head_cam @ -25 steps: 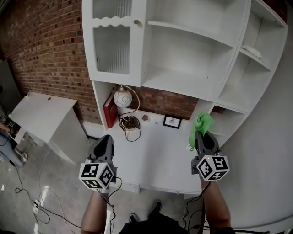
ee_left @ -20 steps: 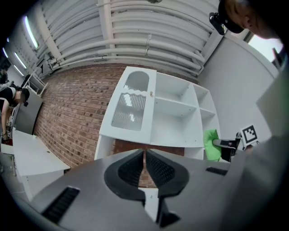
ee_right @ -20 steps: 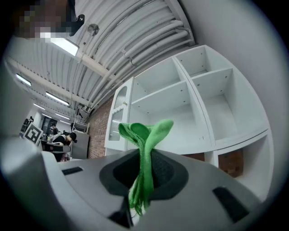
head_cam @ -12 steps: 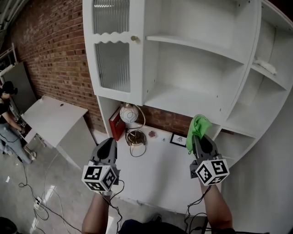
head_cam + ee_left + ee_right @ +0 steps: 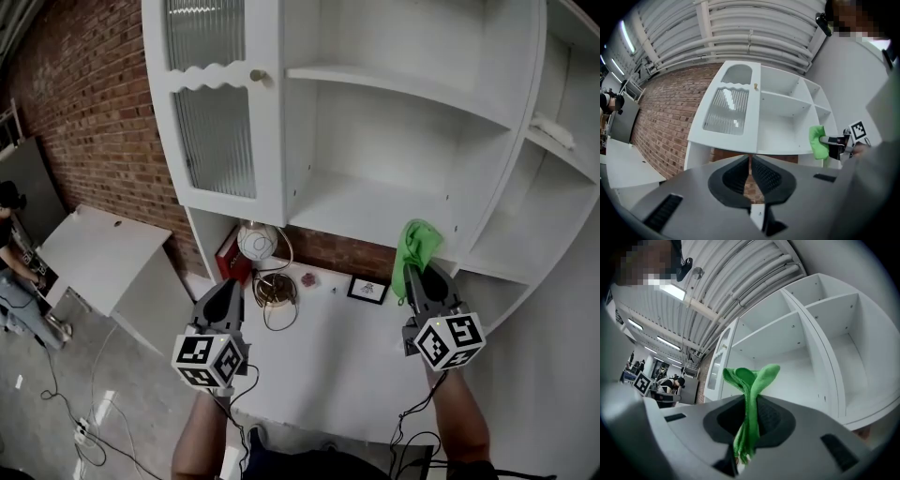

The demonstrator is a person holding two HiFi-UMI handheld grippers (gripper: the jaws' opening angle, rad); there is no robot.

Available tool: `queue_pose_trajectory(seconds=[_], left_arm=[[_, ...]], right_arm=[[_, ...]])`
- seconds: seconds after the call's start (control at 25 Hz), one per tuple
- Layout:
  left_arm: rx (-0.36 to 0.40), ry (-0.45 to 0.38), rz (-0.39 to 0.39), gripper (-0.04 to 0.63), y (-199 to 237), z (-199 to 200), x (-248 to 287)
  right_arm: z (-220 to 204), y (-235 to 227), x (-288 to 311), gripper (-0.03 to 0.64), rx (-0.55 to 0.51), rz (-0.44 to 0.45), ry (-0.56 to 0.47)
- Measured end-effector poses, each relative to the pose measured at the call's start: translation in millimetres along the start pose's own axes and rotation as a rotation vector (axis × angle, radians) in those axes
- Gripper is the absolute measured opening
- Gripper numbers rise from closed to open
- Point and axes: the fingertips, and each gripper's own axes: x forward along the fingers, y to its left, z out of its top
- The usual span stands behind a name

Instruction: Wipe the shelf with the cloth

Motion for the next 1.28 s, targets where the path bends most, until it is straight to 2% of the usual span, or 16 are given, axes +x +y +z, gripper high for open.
queue_pose_trajectory(seconds=[0.16,0.28,0.44,0.68,0.76,0.88,1.0,1.16,1.28], left_arm=[[0.026,0.008,-0.059,0.02,20,7,23],[0.033,0.001,-0.065,0.02,47,19,33],[0.054,0.007,-0.08,0.02,66,20,41],[0.052,0.01,-0.028,0.02,104,19,33],[0.047,0.0,-0.014,0.02,111,22,31],[0.051,-0.016,0.006,0.02,116,27,29],[0.044,-0.027,0.03,0.02,123,31,26],[0.048,-0.024,0.066,0.02,134,30,18],[0.05,-0.013,0.103,0.02,146,27,11]], right_arm=[[19,-2,30,0.046,0.018,-0.036,-0.025],[36,1,58,0.046,0.041,-0.031,-0.037],[55,2,96,0.046,0.005,-0.022,-0.019],[66,1,164,0.045,-0.067,-0.027,0.04],[67,2,189,0.046,-0.067,-0.004,0.069],[59,8,228,0.046,0.002,0.072,0.146],[39,13,268,0.045,0.043,0.139,0.269],[5,7,310,0.046,0.026,0.164,0.443],[-16,-1,332,0.046,-0.027,0.171,0.555]])
